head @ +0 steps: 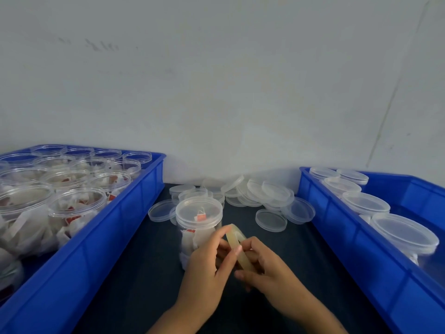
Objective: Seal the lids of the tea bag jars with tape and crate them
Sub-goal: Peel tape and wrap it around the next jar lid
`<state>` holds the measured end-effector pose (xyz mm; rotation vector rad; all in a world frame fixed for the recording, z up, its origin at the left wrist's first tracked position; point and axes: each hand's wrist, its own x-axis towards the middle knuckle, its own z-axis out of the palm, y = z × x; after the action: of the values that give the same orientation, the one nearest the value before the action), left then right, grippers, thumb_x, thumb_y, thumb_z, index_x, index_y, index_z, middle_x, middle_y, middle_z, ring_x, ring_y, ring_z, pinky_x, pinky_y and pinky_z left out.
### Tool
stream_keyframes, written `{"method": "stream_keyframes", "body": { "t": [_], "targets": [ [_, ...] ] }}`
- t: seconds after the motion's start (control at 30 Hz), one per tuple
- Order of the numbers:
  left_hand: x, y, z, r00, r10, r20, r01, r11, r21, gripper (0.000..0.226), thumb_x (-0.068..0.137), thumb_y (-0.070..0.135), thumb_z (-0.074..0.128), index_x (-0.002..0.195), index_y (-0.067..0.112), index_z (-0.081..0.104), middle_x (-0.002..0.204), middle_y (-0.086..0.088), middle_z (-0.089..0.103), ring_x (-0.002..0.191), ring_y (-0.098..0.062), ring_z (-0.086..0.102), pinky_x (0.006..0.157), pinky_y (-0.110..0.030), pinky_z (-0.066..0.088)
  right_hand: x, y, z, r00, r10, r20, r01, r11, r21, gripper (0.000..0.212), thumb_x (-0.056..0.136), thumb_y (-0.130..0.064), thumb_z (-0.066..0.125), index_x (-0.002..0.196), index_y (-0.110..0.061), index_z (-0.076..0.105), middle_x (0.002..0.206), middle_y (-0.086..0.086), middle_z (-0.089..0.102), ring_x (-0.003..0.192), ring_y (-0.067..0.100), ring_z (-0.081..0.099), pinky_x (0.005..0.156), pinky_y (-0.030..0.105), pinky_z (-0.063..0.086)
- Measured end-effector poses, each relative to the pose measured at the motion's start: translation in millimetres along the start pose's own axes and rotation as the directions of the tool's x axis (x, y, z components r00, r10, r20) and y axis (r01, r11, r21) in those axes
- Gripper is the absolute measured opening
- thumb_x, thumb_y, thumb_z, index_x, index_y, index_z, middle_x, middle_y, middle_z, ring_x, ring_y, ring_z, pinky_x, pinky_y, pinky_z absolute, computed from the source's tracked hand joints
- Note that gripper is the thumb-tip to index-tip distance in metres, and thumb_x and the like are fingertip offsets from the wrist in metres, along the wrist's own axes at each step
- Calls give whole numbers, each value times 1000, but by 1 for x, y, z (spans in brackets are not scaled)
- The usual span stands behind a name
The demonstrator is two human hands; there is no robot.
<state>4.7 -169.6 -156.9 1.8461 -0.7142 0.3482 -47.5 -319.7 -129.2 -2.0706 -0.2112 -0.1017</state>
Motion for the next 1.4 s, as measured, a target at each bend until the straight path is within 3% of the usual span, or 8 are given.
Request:
{"method": "stream_keyframes", "body": {
  "t": [0.13,0.27,0.4,0.53,0.63,0.77,0.93,1.4],
  "targets": [
    [1,-3,-1,1000,17,5,-17,1000,-17,34,84,44,56,117,43,48,94,11,66,92,2,64,82,-20,53,0,-2,0,1000,-6,16,8,996,-86,27,88,-8,66,108,-17,50,100,-8,71,85,21,67,74,32,58],
    [2,-5,-3,1000,16,20,-15,999,-32,25,87,31,62,108,32,49,89,7,67,88,-3,67,79,-29,56,1,2,-1,1000,-19,-2,19,984,-177,30,87,-14,69,107,-24,50,101,-11,70,89,9,68,78,33,57],
    [4,-5,-6,1000,15,11,-14,999,-33,17,89,33,56,106,31,50,90,7,68,83,-5,68,77,-35,57,0,2,-1,999,-46,6,46,977,-208,32,85,-14,70,106,-28,50,103,-17,70,99,0,65,87,28,54],
    [5,-3,-7,999,36,-15,-37,999,-32,20,87,36,53,107,32,50,84,7,69,77,-2,69,75,-28,56,0,4,-1,997,-70,-14,66,978,-198,32,84,-13,71,106,-25,50,106,-8,71,104,7,66,91,38,53],
    [5,-3,-8,998,54,-18,-54,998,-20,16,86,34,54,101,35,51,83,7,70,75,0,69,69,-21,56,0,5,3,998,-65,-26,59,982,-182,33,84,-13,71,107,-25,50,108,-11,70,105,4,65,91,35,54],
    [8,-4,-12,999,53,-10,-54,998,-34,12,84,34,55,96,33,53,80,8,71,72,-3,69,65,-21,57,0,6,9,999,-39,-26,33,978,-204,35,84,-17,72,109,-27,50,109,-15,69,104,1,64,90,34,54],
    [9,-3,-14,999,37,30,-35,997,-68,9,84,35,55,90,28,53,73,6,70,62,-5,69,62,-20,56,-1,3,3,998,-55,16,57,928,-367,32,86,-23,70,104,-32,45,99,-13,68,90,8,64,84,38,51],
    [7,-2,-15,998,67,5,-67,993,-95,8,84,32,55,92,29,54,73,8,71,57,-6,68,60,-21,56,-3,1,3,998,-60,4,56,903,-427,32,86,-26,69,102,-36,43,93,-11,65,82,9,61,77,34,51]
  ]
}}
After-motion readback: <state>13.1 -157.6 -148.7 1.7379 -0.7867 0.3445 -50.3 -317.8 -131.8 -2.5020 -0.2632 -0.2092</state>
